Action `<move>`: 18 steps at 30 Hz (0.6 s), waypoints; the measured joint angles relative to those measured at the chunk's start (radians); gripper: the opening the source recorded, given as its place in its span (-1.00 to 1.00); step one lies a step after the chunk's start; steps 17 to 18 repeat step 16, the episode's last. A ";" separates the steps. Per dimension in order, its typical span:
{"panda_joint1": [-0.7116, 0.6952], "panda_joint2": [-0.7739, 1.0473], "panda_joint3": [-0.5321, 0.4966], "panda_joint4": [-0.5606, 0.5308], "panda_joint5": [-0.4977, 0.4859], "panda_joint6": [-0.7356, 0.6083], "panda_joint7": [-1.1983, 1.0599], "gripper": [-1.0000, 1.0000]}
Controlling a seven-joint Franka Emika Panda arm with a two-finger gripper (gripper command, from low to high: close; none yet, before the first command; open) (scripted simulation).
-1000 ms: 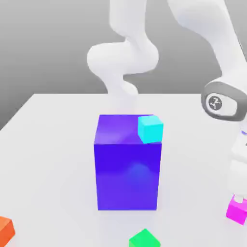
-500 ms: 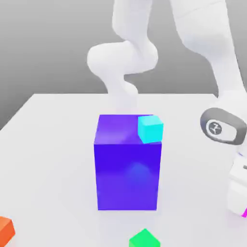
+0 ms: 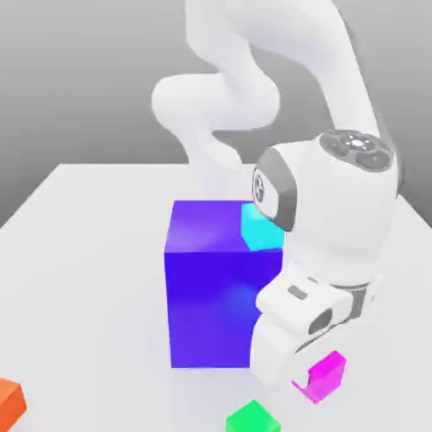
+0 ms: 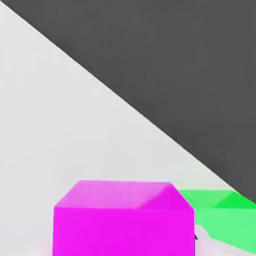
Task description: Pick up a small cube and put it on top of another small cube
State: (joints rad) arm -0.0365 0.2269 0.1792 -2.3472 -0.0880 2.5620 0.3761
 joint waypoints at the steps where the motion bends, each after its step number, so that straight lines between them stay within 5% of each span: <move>1: -0.019 -0.002 -0.008 0.002 0.012 0.000 -0.022 -1.00; 5: -0.022 0.107 -0.037 0.010 -0.013 0.103 -0.017 -1.00; 6: -0.019 0.131 -0.042 0.011 -0.020 0.125 -0.012 1.00; 18: -0.030 0.043 -0.027 0.006 0.008 0.045 -0.033 1.00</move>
